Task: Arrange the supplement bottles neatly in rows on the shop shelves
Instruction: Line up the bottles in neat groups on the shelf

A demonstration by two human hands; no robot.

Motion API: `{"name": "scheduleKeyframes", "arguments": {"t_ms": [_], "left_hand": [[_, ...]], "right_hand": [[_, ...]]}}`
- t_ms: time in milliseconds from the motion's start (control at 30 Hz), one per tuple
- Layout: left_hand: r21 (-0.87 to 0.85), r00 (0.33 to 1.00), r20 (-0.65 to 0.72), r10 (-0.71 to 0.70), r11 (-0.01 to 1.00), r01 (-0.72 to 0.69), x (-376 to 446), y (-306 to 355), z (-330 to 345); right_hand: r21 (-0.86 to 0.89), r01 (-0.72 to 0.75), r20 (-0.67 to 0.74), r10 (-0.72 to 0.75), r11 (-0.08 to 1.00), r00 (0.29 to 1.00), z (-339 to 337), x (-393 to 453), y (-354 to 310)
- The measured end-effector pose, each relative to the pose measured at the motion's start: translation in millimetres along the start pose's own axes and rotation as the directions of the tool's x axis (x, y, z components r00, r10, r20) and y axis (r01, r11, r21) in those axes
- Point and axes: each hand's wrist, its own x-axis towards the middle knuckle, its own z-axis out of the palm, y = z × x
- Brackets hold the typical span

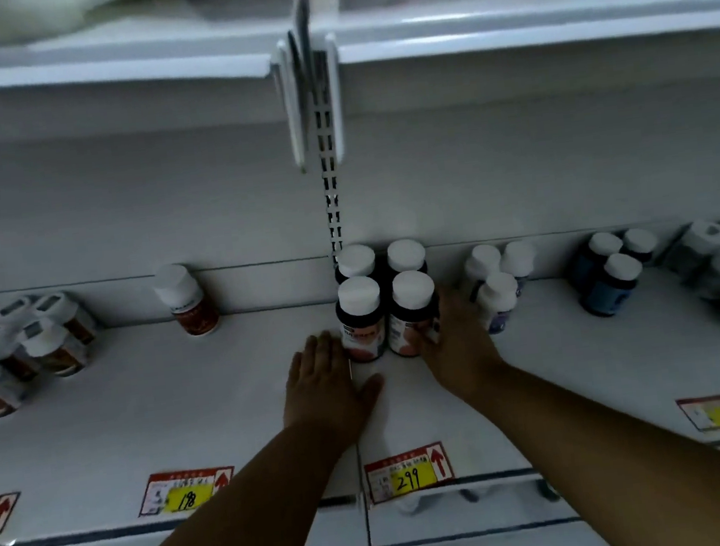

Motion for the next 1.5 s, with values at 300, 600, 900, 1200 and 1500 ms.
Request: {"name": "scheduleKeyframes", "arguments": {"t_ms": [300, 600, 900, 1200, 1500], "left_hand": [[-0.172, 0.978, -0.089, 0.188, 0.964, -0.201, -55, -31, -15], [-0.126, 0.922, -0.173, 0.348, 0.92, -0.371, -200, -46, -19], [-0.217, 0.966, -0.039, 0.255, 0.942, -0.257, -271, -33, 66], [-0.255, 0.995, 0.037, 0.097, 0.963, -0.085, -190, -93, 188], [-0.303, 0.996, -0.054, -0.065, 0.952, 0.046, -96, -178, 283]], "right_hand": [[-0.111, -0.228, -0.129, 0.214, 0.967, 0.968, 10, -105, -38], [-0.069, -0.129, 0.017, 0.131, 0.989, 0.991, 40, -228, -82], [-0.089, -0.327, 0.112, 0.336, 0.941, 0.935, 55, -336, -19], [-0.04, -0.434, 0.103, 0.436, 0.9, 0.894, 175, -305, 88], [-0.048, -0.324, 0.172, 0.328, 0.945, 0.929, 334, -179, 187]]}}
